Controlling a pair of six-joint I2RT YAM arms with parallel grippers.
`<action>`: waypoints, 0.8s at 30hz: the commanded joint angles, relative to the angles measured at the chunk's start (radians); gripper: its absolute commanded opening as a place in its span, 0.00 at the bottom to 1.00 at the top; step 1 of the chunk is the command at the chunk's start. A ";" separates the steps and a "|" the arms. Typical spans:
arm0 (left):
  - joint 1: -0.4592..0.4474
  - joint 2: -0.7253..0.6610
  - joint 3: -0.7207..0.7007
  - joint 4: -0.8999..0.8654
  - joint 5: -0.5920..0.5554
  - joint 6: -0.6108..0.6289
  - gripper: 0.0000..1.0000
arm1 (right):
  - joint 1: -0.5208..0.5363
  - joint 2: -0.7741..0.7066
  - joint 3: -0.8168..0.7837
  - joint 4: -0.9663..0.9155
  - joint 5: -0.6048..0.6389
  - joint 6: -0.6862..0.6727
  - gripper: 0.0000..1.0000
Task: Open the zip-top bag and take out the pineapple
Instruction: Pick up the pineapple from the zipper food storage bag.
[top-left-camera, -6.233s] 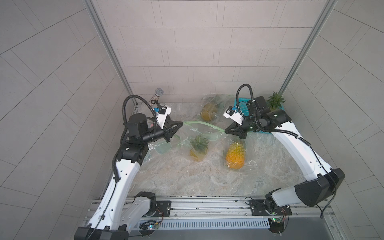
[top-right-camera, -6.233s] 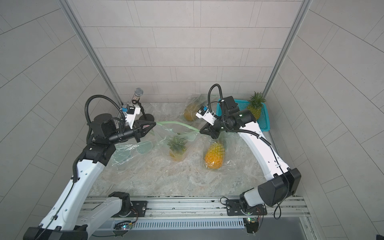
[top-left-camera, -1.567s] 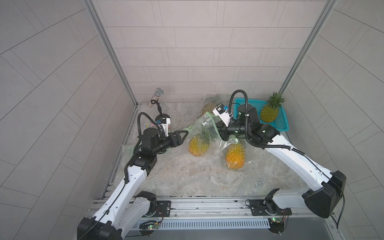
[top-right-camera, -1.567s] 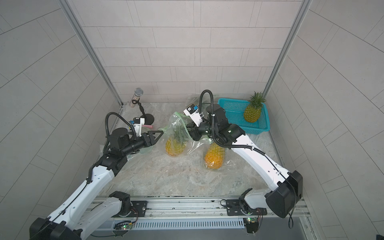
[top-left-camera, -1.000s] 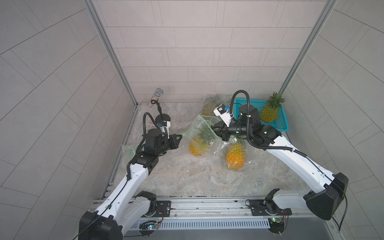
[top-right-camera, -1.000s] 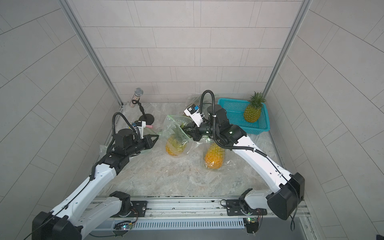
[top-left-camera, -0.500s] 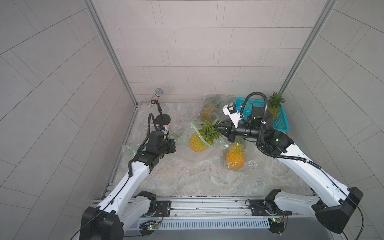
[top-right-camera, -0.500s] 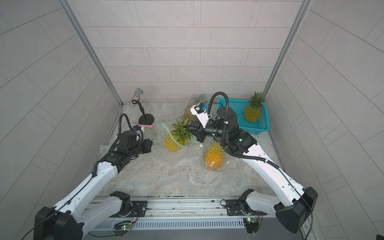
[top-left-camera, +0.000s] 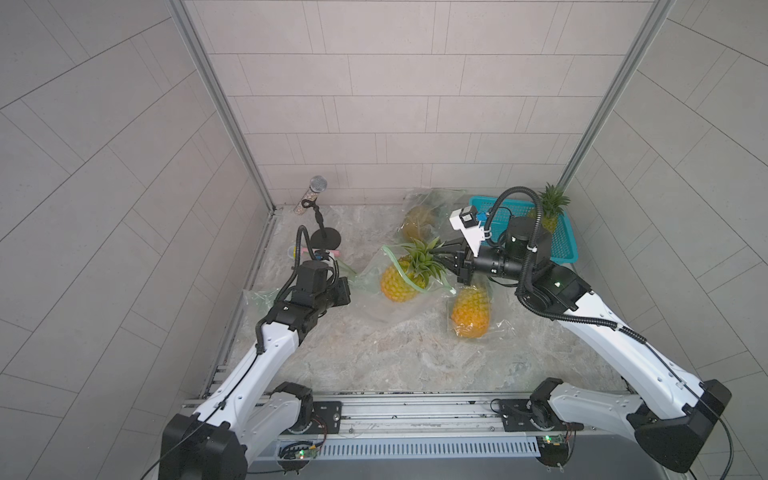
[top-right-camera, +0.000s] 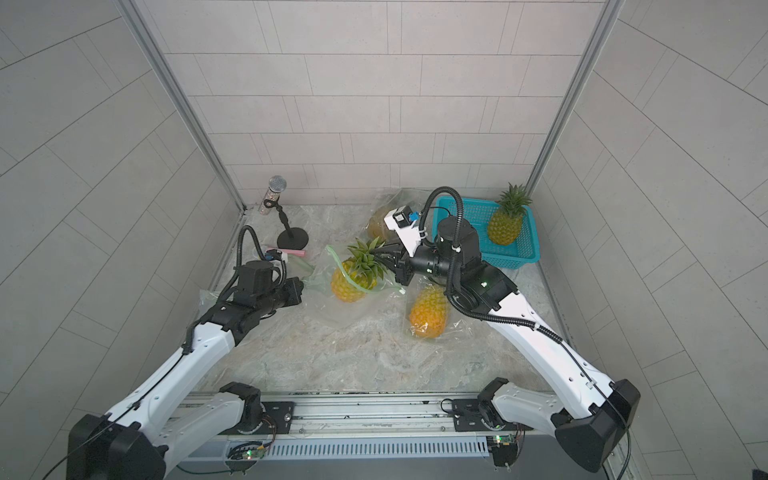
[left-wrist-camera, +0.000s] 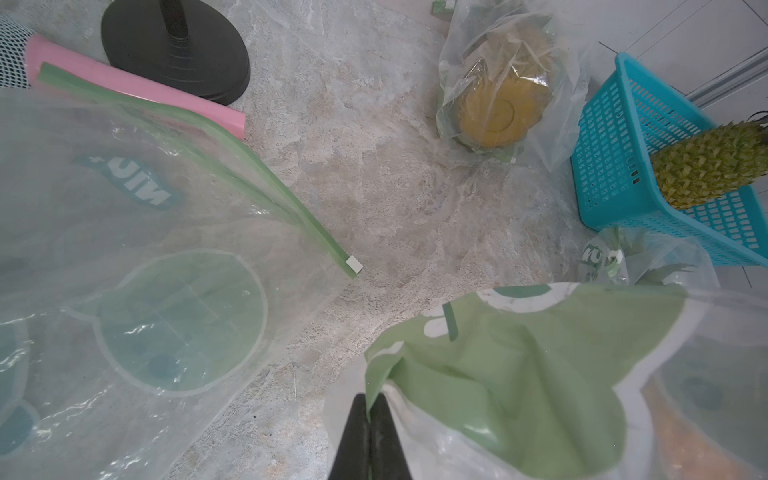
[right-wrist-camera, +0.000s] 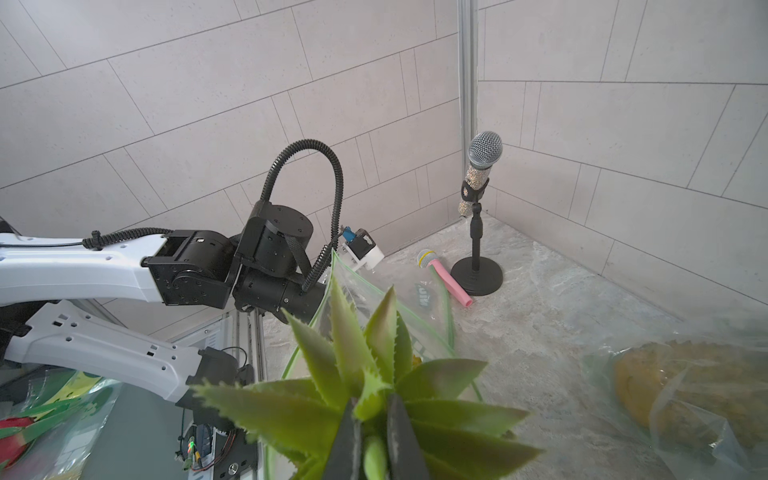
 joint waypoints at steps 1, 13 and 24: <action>-0.001 -0.016 0.021 -0.014 -0.050 0.016 0.00 | -0.005 -0.071 -0.001 0.141 0.024 0.038 0.00; -0.002 -0.026 0.014 -0.034 -0.116 0.041 0.00 | -0.030 -0.163 -0.055 0.221 0.092 0.093 0.00; -0.001 -0.037 0.006 -0.030 -0.138 0.042 0.00 | -0.049 -0.213 -0.073 0.201 0.179 0.092 0.00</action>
